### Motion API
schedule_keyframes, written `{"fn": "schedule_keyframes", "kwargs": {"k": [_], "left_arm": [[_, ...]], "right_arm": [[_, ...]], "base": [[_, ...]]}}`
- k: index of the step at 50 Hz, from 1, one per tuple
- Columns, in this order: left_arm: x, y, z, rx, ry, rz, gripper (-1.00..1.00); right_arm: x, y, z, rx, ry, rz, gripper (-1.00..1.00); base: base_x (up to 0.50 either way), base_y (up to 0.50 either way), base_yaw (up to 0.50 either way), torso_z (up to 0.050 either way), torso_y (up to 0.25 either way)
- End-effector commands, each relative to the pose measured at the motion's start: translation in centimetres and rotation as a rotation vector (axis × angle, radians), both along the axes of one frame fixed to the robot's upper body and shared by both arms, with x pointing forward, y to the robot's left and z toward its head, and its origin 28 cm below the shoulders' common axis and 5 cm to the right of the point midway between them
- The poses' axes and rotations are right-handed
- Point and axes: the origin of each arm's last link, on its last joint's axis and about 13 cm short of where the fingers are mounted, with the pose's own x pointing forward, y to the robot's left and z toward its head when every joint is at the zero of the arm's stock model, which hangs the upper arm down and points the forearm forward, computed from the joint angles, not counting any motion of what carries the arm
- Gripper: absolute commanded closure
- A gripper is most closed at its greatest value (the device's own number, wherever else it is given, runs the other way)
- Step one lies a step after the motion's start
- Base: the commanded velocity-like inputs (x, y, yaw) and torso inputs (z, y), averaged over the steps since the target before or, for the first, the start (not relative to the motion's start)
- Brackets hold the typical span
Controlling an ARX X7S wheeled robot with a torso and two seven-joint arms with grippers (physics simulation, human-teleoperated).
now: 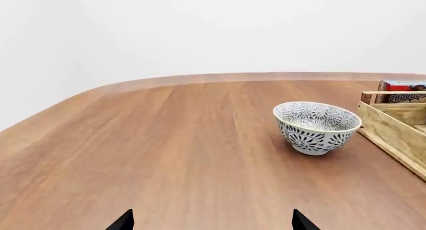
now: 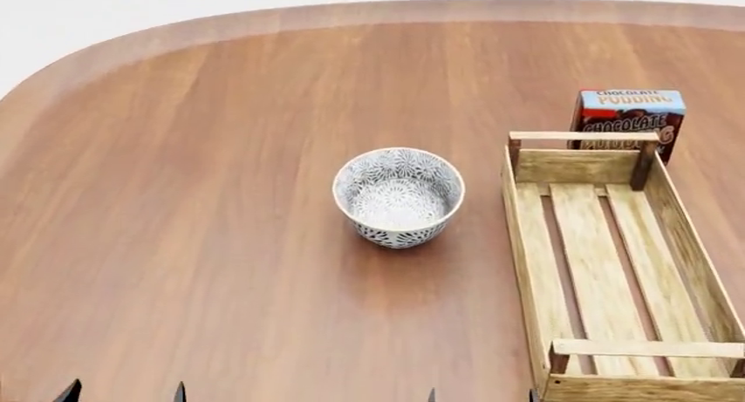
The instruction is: Pick up the bowl on the left and put it in the tray.
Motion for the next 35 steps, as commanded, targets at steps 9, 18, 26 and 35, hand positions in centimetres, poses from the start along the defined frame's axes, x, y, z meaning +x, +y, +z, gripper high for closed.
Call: {"fn": "schedule_keyframes", "kwargs": {"k": [9,18,26,35], "left_arm": [[0.0,0.0,-0.1,-0.002,0.003,0.000,-1.00],[0.3,0.1,0.1,-0.003,0.017,0.017,-1.00],[0.4,0.3,2.7,-0.002,0.059,-0.025,-1.00],[-1.2,0.7,10.9,-0.043,0.045,-0.140,-1.00]], "right_arm": [[0.1,0.0,-0.1,0.004,0.005,0.000,-1.00],[0.6,0.0,-0.3,-0.001,0.105,-0.006,-1.00],[0.7,-1.1,1.9,0.014,0.155,-0.011,-1.00],[-0.7,-2.2,11.1,-0.013,0.095,0.000,-1.00]], "base": [[0.50,0.00,0.00,0.000,0.000],[0.48,0.00,0.00,0.000,0.000],[0.02,0.00,0.00,0.000,0.000],[0.00,0.00,0.00,0.000,0.000]]}}
